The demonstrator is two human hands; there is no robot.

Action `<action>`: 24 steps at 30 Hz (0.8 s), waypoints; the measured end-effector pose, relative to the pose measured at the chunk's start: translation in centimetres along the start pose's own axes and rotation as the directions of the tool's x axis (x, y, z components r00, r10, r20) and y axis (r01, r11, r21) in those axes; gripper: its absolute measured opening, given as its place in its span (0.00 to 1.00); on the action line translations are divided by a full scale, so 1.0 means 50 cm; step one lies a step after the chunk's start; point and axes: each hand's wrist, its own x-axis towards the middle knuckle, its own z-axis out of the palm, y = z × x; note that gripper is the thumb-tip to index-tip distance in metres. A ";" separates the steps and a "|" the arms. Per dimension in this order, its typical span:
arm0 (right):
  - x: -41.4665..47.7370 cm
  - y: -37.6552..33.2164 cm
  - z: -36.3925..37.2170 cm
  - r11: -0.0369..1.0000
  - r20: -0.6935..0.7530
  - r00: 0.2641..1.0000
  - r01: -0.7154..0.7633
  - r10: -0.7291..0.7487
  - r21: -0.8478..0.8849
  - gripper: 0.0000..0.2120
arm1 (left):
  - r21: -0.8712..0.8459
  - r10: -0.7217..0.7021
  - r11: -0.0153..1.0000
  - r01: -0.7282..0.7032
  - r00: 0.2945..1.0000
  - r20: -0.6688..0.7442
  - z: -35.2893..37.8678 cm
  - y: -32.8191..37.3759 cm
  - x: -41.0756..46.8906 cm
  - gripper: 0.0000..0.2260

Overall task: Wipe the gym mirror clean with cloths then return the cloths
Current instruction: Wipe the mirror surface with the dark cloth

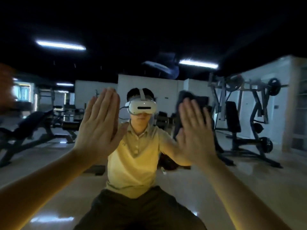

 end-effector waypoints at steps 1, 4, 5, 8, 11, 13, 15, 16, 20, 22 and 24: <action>0.024 0.048 -0.010 0.991 -0.011 0.991 -0.134 0.134 -0.006 0.33 | 0.025 -0.022 0.999 0.021 1.000 0.013 0.004 0.005 0.020 0.39; 0.127 0.084 -0.036 0.842 -0.052 0.842 -0.531 0.537 0.099 0.34 | 0.052 -0.059 0.997 0.058 0.998 0.031 0.014 0.027 0.035 0.42; 0.163 0.056 -0.040 0.792 -0.078 0.790 -0.596 0.608 0.133 0.34 | 0.047 -0.071 0.996 0.070 0.997 0.016 0.012 0.031 0.034 0.42; 0.241 -0.105 -0.031 0.900 -0.142 0.892 -0.412 0.430 0.139 0.35 | -0.003 -0.071 0.997 0.071 0.993 -0.096 -0.011 0.025 0.047 0.34; 0.270 -0.255 -0.033 0.986 -0.073 0.991 0.121 -0.113 0.112 0.34 | -0.050 -0.106 0.994 0.098 0.974 -0.199 -0.038 -0.003 0.093 0.29; 0.285 -0.233 -0.038 0.946 -0.058 0.948 0.315 -0.312 0.072 0.33 | -0.075 -0.164 0.986 0.152 0.967 -0.194 -0.045 -0.023 0.127 0.29; 0.293 -0.145 -0.041 0.965 -0.052 0.963 0.263 -0.263 -0.013 0.32 | -0.024 -0.169 0.986 0.168 0.975 -0.145 -0.039 -0.035 0.154 0.30; 0.300 -0.088 -0.038 0.987 -0.076 0.985 0.155 -0.158 -0.038 0.32 | 0.004 -0.162 0.987 0.163 0.980 -0.113 -0.032 -0.038 0.161 0.31; 0.327 0.060 -0.056 0.914 -0.127 0.905 -0.402 0.405 0.048 0.32 | -0.033 -0.124 0.992 0.122 0.990 -0.067 -0.012 -0.039 0.165 0.34; 0.336 -0.004 -0.055 0.885 -0.156 0.871 -0.452 0.466 0.114 0.32 | -0.080 -0.104 0.992 0.098 0.991 -0.080 -0.019 -0.041 0.163 0.33; 0.324 -0.123 -0.040 0.956 -0.189 0.943 -0.247 0.274 0.157 0.33 | -0.206 -0.108 0.975 0.086 0.989 -0.098 -0.034 -0.048 0.162 0.30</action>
